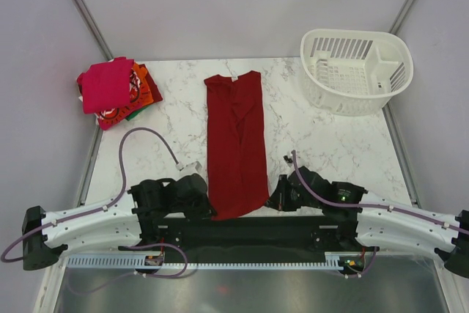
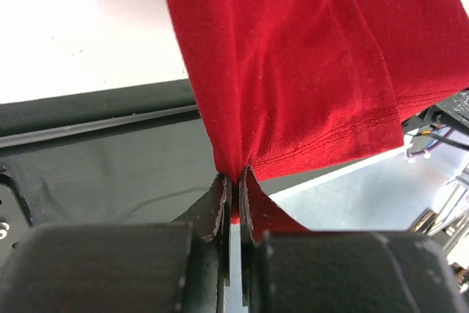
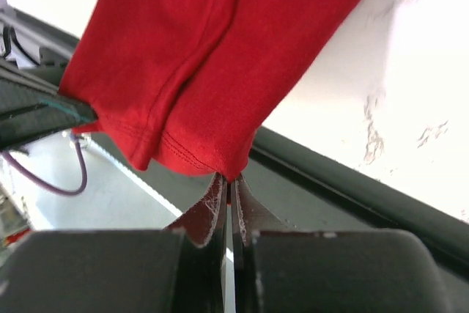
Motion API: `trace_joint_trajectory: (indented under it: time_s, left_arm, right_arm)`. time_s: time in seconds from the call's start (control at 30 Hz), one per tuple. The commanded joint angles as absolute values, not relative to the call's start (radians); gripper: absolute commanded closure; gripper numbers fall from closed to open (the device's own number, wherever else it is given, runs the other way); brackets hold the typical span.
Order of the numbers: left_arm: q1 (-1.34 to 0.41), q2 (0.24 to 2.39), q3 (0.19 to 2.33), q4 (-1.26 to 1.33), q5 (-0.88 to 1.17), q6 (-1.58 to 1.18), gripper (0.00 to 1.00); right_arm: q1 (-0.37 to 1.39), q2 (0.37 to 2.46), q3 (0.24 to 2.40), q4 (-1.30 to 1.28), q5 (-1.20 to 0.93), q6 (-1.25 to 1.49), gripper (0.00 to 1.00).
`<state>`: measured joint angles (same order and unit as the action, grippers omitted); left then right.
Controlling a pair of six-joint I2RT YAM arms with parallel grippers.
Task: Fold and stack the t-shirts
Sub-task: Fold the tshirt
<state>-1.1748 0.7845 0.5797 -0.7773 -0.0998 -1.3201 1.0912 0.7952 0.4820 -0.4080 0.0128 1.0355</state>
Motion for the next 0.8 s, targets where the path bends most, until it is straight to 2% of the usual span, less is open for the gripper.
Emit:
trace_joint_trajectory:
  time_s: [0.0, 0.2, 0.33, 0.53, 0.77]
  left_arm:
    - [-1.181, 0.799, 0.679, -0.831, -0.198, -1.272, 0.88]
    - [-1.138, 0.916, 0.889, -0.9, -0.35, -1.12, 0.85]
    - [-1.036, 1.031, 0.998, -0.9, -0.33, -0.97, 0.9]
    - [-0.798, 1.181, 1.135, -0.864, -0.276, -0.786, 0.89]
    - [-0.643, 1.449, 1.3, -0.816, -0.164, -0.618, 0.92]
  right_arm:
    - [1.095, 0.836, 0.607, -0.491, 0.127, 0.957, 1.0]
    - [1.071, 0.982, 0.807, -0.597, 0.265, 0.83, 1.0]
    - [0.999, 1.063, 0.903, -0.611, 0.288, 0.741, 1.0]
    - [0.801, 1.242, 1.034, -0.575, 0.213, 0.579, 1.0]
    - [0.692, 1.442, 1.192, -0.529, 0.147, 0.496, 1.0]
